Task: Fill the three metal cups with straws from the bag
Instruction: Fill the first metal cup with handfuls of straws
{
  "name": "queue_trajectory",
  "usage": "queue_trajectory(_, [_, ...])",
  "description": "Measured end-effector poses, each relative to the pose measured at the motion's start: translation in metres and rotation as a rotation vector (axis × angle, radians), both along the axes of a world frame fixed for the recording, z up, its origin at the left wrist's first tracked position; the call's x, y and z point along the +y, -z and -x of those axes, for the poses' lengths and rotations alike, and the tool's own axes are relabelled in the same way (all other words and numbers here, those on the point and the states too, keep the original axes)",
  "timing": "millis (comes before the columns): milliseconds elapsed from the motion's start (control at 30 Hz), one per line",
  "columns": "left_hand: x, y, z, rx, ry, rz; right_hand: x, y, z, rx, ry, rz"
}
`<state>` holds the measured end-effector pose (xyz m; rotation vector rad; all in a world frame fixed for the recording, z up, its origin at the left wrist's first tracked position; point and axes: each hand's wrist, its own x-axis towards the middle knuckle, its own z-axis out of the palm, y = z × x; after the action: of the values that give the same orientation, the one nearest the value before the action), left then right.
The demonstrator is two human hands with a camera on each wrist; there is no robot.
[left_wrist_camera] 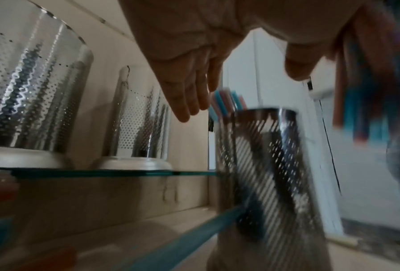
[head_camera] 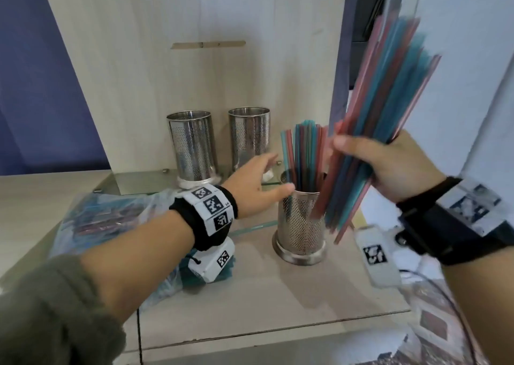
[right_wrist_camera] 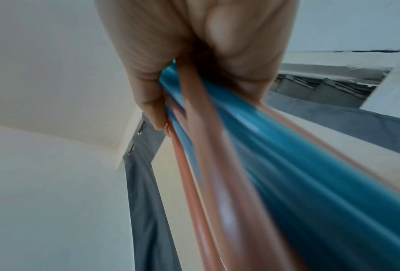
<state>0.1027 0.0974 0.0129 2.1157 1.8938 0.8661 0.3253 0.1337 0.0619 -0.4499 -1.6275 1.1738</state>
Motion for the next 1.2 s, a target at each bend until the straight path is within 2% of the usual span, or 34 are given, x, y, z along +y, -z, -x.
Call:
queue_trajectory(67, [0.011, 0.01, -0.002, 0.076, -0.003, 0.061, 0.011, -0.03, -0.007, 0.137, -0.021, 0.02])
queue_trajectory(200, [0.026, 0.018, -0.015, -0.034, 0.009, 0.019, 0.039, -0.064, -0.003, 0.287, -0.049, 0.023])
queue_trajectory(300, [0.032, 0.023, -0.02, -0.045, -0.001, -0.012, 0.058, -0.059, 0.013, 0.226, -0.044, 0.014])
queue_trajectory(467, [0.033, 0.033, -0.018, -0.16, 0.019, -0.041, 0.068, -0.02, 0.036, 0.072, -0.054, 0.105])
queue_trajectory(633, [0.033, 0.042, -0.009, -0.256, 0.047, -0.001, 0.07, 0.011, 0.048, 0.077, -0.085, 0.223])
queue_trajectory(733, [0.031, 0.04, -0.006, -0.251, 0.062, 0.028, 0.071, 0.008, 0.05, 0.13, -0.117, 0.271])
queue_trajectory(900, [0.029, 0.04, -0.006, -0.243, 0.075, 0.058, 0.076, -0.018, 0.052, 0.197, -0.064, 0.241])
queue_trajectory(1000, [0.029, 0.042, -0.005, -0.257, 0.093, 0.051, 0.075, -0.016, 0.055, 0.074, -0.048, 0.161])
queue_trajectory(1200, [0.031, 0.045, -0.004, -0.321, 0.128, 0.036, 0.069, 0.025, 0.062, -0.313, 0.051, 0.053])
